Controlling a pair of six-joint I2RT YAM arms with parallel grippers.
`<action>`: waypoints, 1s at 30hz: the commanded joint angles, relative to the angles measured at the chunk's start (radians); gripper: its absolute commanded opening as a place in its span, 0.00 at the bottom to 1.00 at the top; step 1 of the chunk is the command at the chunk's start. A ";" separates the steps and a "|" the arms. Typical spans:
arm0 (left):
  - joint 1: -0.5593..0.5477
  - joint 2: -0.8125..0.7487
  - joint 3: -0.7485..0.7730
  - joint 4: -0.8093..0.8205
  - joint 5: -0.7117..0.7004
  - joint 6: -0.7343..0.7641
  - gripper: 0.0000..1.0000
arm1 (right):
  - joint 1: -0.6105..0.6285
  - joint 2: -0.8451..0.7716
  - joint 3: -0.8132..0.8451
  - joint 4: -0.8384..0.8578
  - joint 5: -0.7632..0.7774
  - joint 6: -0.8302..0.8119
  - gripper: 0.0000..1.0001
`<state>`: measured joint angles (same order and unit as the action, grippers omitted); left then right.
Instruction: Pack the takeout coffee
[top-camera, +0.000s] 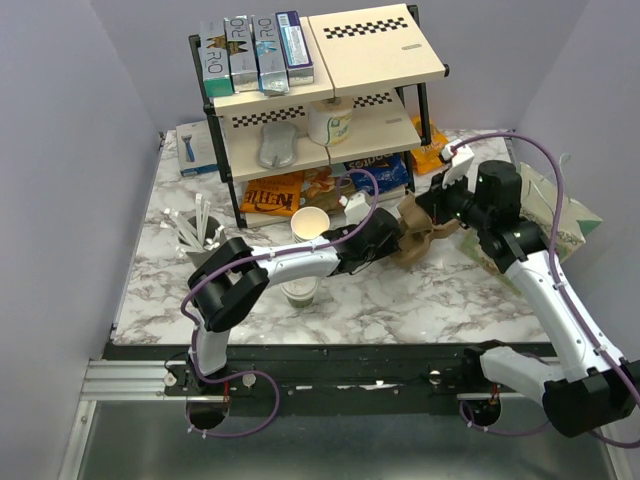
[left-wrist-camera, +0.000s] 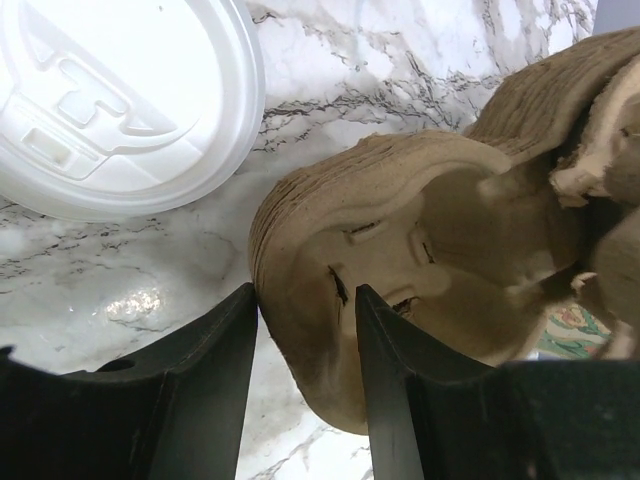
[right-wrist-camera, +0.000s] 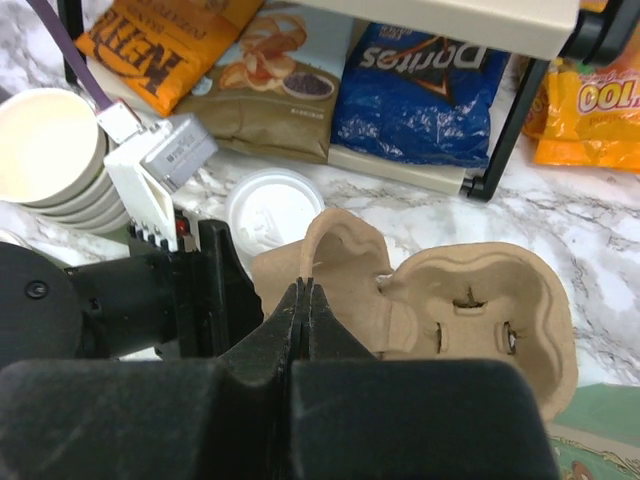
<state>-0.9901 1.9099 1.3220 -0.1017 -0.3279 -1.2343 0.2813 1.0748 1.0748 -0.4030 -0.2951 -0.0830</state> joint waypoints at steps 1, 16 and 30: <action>-0.002 0.018 0.031 -0.007 0.024 0.002 0.52 | 0.004 -0.064 0.011 0.124 -0.041 0.023 0.01; -0.001 0.005 0.026 0.011 0.020 0.033 0.52 | 0.004 -0.013 -0.093 0.039 0.010 0.038 0.58; 0.001 0.009 0.019 0.030 0.032 0.052 0.55 | -0.005 0.021 -0.128 -0.180 0.577 0.865 0.96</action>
<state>-0.9901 1.9099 1.3277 -0.0967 -0.3187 -1.1965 0.2817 1.1091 1.0313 -0.5301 0.1291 0.4507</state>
